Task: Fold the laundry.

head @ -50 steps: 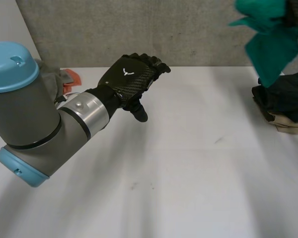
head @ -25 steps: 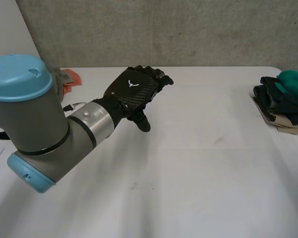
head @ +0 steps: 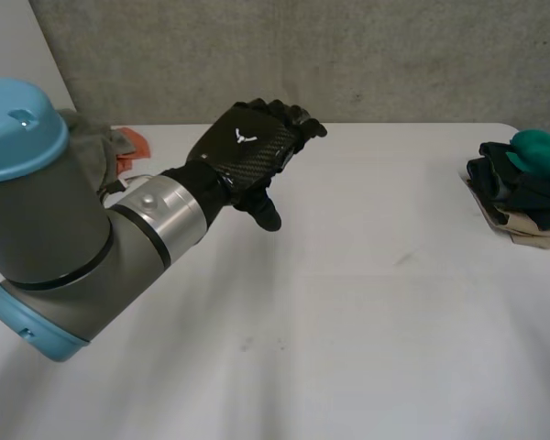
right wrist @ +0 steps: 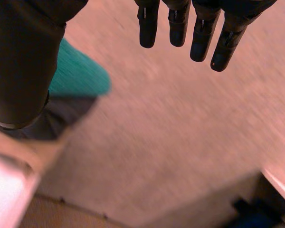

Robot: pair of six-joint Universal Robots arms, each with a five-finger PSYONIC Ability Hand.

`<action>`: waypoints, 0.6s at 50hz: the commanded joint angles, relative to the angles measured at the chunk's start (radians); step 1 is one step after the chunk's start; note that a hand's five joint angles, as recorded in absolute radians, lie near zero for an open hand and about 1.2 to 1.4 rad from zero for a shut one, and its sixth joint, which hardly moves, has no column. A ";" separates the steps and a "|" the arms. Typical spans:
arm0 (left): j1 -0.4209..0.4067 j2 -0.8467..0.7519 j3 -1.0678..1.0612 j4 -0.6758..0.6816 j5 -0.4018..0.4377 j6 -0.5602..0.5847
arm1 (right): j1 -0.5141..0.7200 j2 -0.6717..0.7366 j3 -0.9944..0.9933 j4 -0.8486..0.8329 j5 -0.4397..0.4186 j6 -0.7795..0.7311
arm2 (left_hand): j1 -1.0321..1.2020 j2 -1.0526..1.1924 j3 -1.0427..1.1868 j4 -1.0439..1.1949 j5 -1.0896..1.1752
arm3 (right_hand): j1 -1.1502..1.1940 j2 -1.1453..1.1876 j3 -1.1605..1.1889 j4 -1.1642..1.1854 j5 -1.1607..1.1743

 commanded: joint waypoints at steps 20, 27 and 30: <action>0.538 -0.013 0.153 0.239 -0.086 0.017 | 0.715 -0.384 0.388 -0.639 -0.223 0.371 | 0.066 0.064 0.067 0.060 0.058 | -0.040 -0.053 -0.041 -0.062 -0.065; 0.695 -0.310 0.230 0.202 0.075 0.158 | 0.798 -0.312 0.537 -0.428 -0.236 0.251 | 0.069 0.067 0.070 0.063 0.061 | -0.040 -0.053 -0.041 -0.062 -0.065; 0.742 -0.448 0.302 0.196 0.089 0.279 | 0.834 -0.242 0.548 -0.326 -0.208 0.136 | 0.069 0.067 0.070 0.063 0.061 | -0.040 -0.053 -0.041 -0.062 -0.065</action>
